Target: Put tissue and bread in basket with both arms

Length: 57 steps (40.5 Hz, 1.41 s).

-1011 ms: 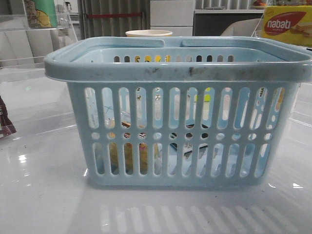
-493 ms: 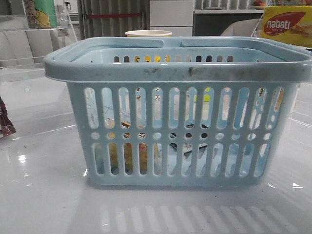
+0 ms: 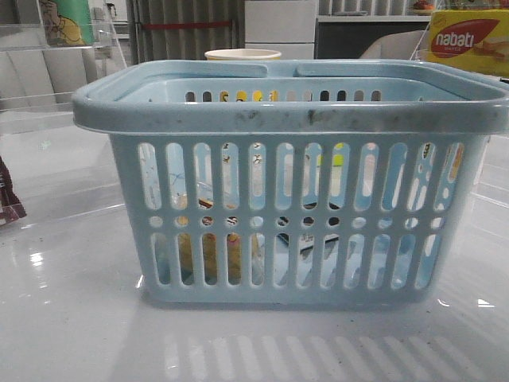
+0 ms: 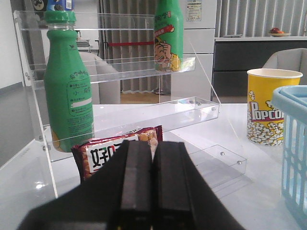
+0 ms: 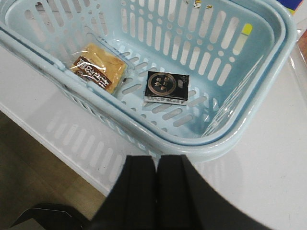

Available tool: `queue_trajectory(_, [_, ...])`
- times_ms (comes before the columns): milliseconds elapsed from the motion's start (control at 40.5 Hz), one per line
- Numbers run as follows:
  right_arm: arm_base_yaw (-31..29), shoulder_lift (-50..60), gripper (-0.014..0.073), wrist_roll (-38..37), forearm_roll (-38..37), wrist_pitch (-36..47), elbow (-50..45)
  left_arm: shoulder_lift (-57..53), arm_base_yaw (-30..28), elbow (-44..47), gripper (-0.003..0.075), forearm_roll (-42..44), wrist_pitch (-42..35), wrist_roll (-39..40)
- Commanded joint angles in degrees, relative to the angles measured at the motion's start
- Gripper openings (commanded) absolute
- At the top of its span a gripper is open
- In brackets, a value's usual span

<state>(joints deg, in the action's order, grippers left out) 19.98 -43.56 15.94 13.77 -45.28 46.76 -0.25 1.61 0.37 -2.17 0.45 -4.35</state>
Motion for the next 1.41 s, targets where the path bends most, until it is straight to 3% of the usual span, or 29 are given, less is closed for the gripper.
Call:
queue_trajectory(0, [0.08,0.23,0.0048,0.69,0.33,3.58,1.56,-0.98,0.34,0.32,0.0093,-0.48,-5.10,0.28])
queue_trajectory(395, [0.07,0.91,0.0048,0.69,0.19,3.64,1.41,-0.98,0.34,0.32,0.0093,-0.48,-5.10,0.28])
queue_trajectory(617, [-9.34,8.23,0.0048,0.69,-0.56,8.54,-1.78,-0.98,0.34,0.32,0.0093,-0.48,-5.10,0.28])
queue_trajectory(888, [-20.99,24.21,0.0048,0.69,-0.56,23.41,-17.55,-0.98,0.34,0.32,0.0093,-0.48,-5.10,0.28])
queue_trajectory(1110, [-22.56,35.53,0.0048,0.69,-0.56,37.05,-33.23,-0.98,0.34,0.32,0.0093,-0.48,-5.10,0.28])
queue_trajectory(1381, [-22.56,44.27,0.0048,0.69,-0.51,47.96,-45.97,-0.98,0.34,0.32,0.0093,-0.48,-5.10,0.28])
